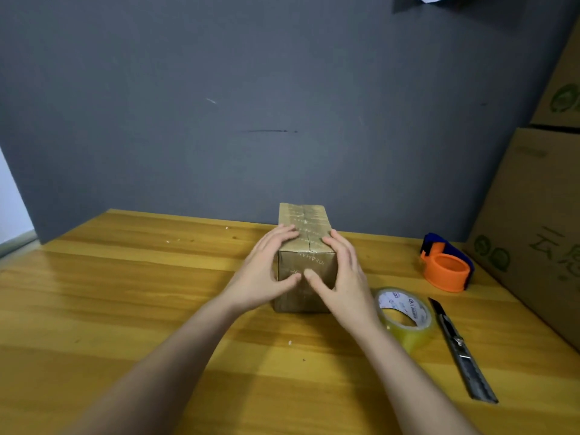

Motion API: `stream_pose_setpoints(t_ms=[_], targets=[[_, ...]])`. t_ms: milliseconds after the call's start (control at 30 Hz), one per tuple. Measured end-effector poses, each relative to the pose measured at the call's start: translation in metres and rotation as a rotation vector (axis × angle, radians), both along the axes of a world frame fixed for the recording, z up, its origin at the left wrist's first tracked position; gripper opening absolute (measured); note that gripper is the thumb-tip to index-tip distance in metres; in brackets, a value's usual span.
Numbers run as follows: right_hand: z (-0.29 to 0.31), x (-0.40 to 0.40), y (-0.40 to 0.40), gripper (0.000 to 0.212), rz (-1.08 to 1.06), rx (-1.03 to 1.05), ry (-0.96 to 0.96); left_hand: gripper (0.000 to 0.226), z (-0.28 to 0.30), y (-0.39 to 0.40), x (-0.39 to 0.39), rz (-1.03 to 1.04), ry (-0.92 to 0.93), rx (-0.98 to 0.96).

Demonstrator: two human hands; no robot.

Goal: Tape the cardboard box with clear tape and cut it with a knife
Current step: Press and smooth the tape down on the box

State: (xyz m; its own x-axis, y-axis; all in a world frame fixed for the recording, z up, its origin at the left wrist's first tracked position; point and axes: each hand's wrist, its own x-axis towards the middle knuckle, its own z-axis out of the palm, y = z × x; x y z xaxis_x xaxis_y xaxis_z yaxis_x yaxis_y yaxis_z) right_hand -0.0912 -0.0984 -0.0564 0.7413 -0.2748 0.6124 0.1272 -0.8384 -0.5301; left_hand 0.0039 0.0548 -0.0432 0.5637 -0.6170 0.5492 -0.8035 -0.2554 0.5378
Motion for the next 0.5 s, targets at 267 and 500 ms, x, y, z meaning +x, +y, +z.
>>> stream_pose_setpoints(t_ms=[267, 500], targets=[[-0.006, 0.020, 0.029, 0.055, -0.270, 0.091, -0.176, 0.047, -0.010, -0.014, -0.003, 0.075, 0.035, -0.199], [-0.012, 0.016, 0.023, 0.058, -0.244, -0.016, -0.150, 0.051, -0.018, -0.010, 0.006, 0.031, -0.059, -0.145]])
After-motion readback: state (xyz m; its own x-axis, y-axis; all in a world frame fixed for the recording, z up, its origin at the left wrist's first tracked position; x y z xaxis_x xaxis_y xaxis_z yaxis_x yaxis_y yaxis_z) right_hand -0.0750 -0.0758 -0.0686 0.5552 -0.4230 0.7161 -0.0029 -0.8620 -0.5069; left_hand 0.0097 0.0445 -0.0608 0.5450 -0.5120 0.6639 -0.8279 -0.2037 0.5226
